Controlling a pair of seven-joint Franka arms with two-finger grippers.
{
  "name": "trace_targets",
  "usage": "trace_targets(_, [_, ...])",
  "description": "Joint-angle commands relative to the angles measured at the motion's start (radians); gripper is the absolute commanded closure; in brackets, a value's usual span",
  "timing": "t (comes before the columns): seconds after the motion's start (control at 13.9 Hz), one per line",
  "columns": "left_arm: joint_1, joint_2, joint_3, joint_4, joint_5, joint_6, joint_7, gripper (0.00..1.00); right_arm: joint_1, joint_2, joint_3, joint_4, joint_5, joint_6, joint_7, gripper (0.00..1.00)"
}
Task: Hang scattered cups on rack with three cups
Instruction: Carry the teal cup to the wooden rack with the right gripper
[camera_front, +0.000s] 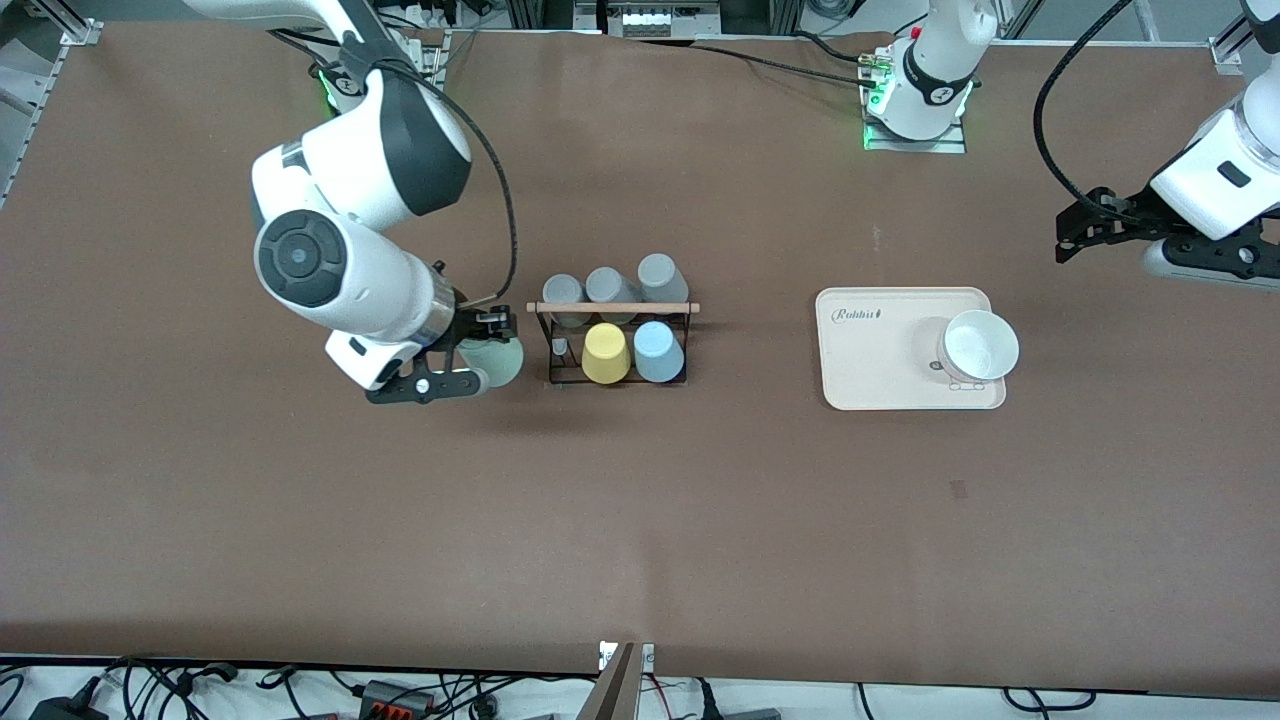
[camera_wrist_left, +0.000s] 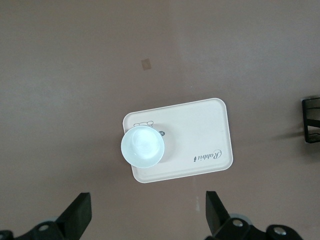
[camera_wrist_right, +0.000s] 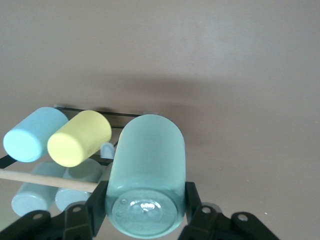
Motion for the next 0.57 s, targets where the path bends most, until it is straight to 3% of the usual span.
trace_targets(0.0, [-0.005,0.019,0.001,0.031,0.004,-0.012,0.010,0.00,0.043,0.065,-0.008,0.093,0.011,-0.012,0.012,0.72])
trace_targets(0.5, [0.001,0.019,0.002,0.031,0.004,-0.012,0.010,0.00,0.103,0.109,-0.008,0.099,-0.024,-0.009,0.014,0.72])
